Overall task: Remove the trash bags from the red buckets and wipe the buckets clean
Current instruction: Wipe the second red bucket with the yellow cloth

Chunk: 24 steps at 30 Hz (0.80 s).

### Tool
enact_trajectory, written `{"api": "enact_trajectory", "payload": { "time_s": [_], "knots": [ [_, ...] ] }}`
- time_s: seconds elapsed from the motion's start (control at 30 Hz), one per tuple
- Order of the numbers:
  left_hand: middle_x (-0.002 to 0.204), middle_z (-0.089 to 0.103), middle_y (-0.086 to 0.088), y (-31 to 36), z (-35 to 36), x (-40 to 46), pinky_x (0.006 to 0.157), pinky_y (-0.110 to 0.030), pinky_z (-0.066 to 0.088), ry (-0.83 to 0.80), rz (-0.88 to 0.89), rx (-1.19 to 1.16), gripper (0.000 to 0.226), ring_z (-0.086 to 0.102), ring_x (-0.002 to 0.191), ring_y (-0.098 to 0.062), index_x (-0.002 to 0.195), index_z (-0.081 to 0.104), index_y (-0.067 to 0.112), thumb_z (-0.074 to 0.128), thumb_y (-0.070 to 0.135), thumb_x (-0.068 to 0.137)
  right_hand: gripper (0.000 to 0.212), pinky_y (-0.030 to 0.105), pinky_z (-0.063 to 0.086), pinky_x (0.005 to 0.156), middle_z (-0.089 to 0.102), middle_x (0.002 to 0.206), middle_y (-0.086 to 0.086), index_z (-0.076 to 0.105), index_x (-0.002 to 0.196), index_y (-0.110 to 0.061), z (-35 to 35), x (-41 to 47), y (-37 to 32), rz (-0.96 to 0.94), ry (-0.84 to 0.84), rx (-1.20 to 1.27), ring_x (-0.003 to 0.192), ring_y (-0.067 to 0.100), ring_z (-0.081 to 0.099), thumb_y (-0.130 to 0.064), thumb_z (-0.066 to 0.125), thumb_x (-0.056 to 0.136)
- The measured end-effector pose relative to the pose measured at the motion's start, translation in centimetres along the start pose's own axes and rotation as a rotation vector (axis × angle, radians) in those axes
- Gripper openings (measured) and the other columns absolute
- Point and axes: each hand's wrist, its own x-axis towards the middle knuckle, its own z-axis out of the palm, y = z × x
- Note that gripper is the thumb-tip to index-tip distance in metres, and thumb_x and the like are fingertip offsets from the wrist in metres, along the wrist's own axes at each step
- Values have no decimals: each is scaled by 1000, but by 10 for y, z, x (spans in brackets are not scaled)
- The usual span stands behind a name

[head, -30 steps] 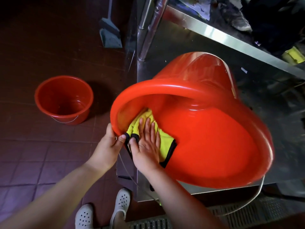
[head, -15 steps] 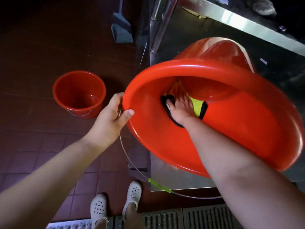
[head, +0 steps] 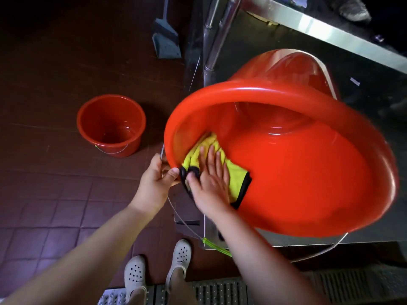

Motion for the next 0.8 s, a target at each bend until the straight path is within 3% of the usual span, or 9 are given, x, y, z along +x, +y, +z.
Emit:
{"api": "enact_trajectory", "payload": {
  "time_s": [0.1,0.2,0.3,0.4,0.53,0.6,0.7,0.8],
  "knots": [
    [99,63,-2,0,-7,-2,86,-39,48,-1,80,120,30,58,94,-15,103,51,33,57,8,89,73,33,-10,116,-22,155,-7,-25,141,-42,1,-31,7,-162,-48,-34,144,16,-18,-60,20,87],
    [95,64,5,8,-10,-2,85,-39,52,-34,104,118,29,60,92,-14,104,51,29,54,3,91,73,33,-6,117,-28,152,-10,-30,138,-44,-6,-16,25,-205,-73,-108,144,14,-19,-58,23,89],
    [93,62,-3,28,-17,4,83,-47,51,-57,162,147,19,60,86,-21,102,51,21,58,8,90,71,34,0,117,-15,157,-8,-18,143,-38,-12,20,39,-137,-82,-125,146,14,-10,-54,28,92],
    [77,55,-7,56,-30,17,67,-35,44,-52,238,262,20,49,69,-18,89,51,27,64,13,86,67,35,5,116,0,160,-4,7,152,-24,-20,61,58,-1,-88,-159,146,15,-1,-52,31,95],
    [69,57,4,88,-37,37,58,-11,42,-34,327,345,26,50,59,1,83,55,29,71,9,81,68,37,6,115,1,160,-2,6,152,-20,-40,106,86,163,-129,-244,146,16,0,-55,24,96],
    [74,62,7,89,-36,39,63,-8,46,-32,286,273,24,57,64,3,83,59,28,72,8,80,69,37,5,115,2,160,-1,5,152,-19,-45,120,93,216,-149,-299,146,16,-1,-57,19,96],
    [85,70,4,66,-38,33,76,-19,53,-13,118,86,21,65,81,-6,88,63,22,67,3,82,68,37,2,115,2,160,-3,4,152,-21,-45,127,93,228,-151,-342,146,15,-3,-57,16,95],
    [99,68,-16,35,-33,21,98,-48,48,-28,-76,-2,16,64,98,-26,96,64,9,62,-2,85,65,39,0,116,0,160,-1,2,152,-23,-43,125,88,231,-167,-316,146,17,-5,-55,16,96]
  ]
}}
